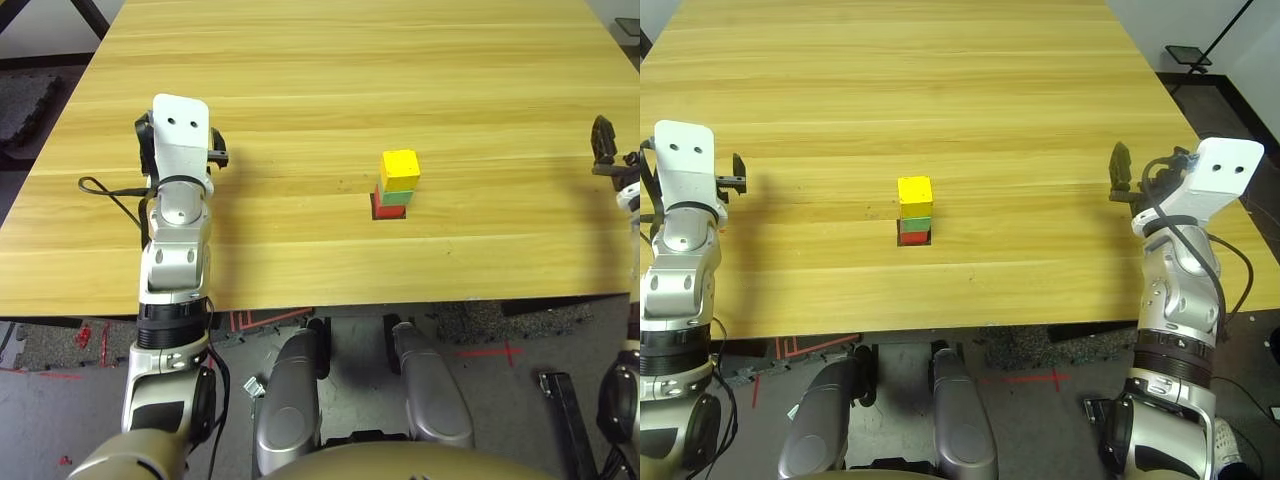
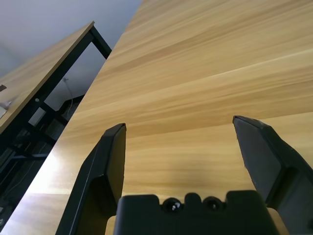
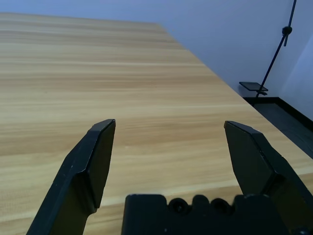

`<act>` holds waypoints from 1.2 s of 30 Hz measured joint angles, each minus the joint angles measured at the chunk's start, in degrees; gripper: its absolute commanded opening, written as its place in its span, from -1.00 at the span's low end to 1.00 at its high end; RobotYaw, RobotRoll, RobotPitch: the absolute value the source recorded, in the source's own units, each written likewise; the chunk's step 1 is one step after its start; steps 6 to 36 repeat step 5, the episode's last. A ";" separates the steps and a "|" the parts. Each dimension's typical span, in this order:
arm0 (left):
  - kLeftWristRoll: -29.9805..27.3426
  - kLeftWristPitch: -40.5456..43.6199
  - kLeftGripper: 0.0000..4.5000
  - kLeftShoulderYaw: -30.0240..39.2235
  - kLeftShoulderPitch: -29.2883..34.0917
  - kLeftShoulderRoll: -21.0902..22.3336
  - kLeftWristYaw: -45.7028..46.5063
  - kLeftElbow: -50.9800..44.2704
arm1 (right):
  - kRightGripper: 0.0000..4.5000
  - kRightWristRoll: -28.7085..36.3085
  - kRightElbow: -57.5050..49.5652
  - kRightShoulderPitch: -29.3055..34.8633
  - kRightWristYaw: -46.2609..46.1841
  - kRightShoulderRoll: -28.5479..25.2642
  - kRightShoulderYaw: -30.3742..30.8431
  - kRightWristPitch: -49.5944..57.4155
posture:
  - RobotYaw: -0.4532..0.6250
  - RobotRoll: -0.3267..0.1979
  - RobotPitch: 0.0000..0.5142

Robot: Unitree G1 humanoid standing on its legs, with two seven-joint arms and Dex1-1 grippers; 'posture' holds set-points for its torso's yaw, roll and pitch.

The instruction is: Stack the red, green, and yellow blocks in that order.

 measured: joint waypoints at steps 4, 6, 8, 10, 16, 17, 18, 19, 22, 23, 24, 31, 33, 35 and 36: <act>0.07 -0.99 0.97 0.39 0.01 0.08 0.45 1.44 | 1.00 -0.08 2.82 -3.24 0.58 -0.03 0.34 -0.61 | 0.18 0.69 0.04; 0.08 -1.00 0.97 0.58 0.00 0.08 0.59 1.49 | 1.00 -0.09 3.33 -3.69 0.83 -0.03 0.52 -0.73 | 0.18 0.69 0.03; 0.08 -1.00 0.97 0.58 0.00 0.08 0.59 1.49 | 1.00 -0.09 3.33 -3.69 0.83 -0.03 0.52 -0.73 | 0.18 0.69 0.03; 0.08 -1.00 0.97 0.58 0.00 0.08 0.59 1.49 | 1.00 -0.09 3.33 -3.69 0.83 -0.03 0.52 -0.73 | 0.18 0.69 0.03; 0.08 -1.00 0.97 0.58 0.00 0.08 0.59 1.49 | 1.00 -0.09 3.33 -3.69 0.83 -0.03 0.52 -0.73 | 0.18 0.69 0.03; 0.08 -1.00 0.97 0.58 0.00 0.08 0.59 1.49 | 1.00 -0.09 3.33 -3.69 0.83 -0.03 0.52 -0.73 | 0.18 0.69 0.03; 0.08 -1.00 0.97 0.58 0.00 0.08 0.59 1.49 | 1.00 -0.09 3.33 -3.69 0.83 -0.03 0.52 -0.73 | 0.18 0.69 0.03; 0.08 -1.00 0.97 0.58 0.00 0.08 0.59 1.49 | 1.00 -0.09 3.33 -3.69 0.83 -0.03 0.52 -0.73 | 0.18 0.69 0.03; 0.08 -1.00 0.97 0.58 0.00 0.08 0.59 1.49 | 1.00 -0.09 3.33 -3.69 0.83 -0.03 0.52 -0.73 | 0.18 0.69 0.03; 0.08 -1.00 0.97 0.58 0.00 0.08 0.59 1.49 | 1.00 -0.09 3.33 -3.69 0.83 -0.03 0.52 -0.73 | 0.18 0.69 0.03; 0.08 -1.00 0.97 0.58 0.00 0.08 0.59 1.49 | 1.00 -0.09 3.33 -3.69 0.83 -0.03 0.52 -0.73 | 0.18 0.69 0.03; 0.08 -1.00 0.97 0.58 0.00 0.08 0.59 1.49 | 1.00 -0.09 3.33 -3.69 0.83 -0.03 0.52 -0.73 | 0.18 0.69 0.03; 0.08 -1.00 0.97 0.58 0.00 0.08 0.59 1.49 | 1.00 -0.09 3.33 -3.69 0.83 -0.03 0.52 -0.73 | 0.18 0.69 0.03; 0.08 -1.00 0.97 0.58 0.00 0.08 0.59 1.49 | 1.00 -0.09 3.33 -3.69 0.83 -0.03 0.52 -0.73 | 0.18 0.69 0.03; 0.08 -1.00 0.97 0.58 0.00 0.08 0.59 1.49 | 1.00 -0.09 3.33 -3.69 0.83 -0.03 0.52 -0.73 | 0.18 0.69 0.03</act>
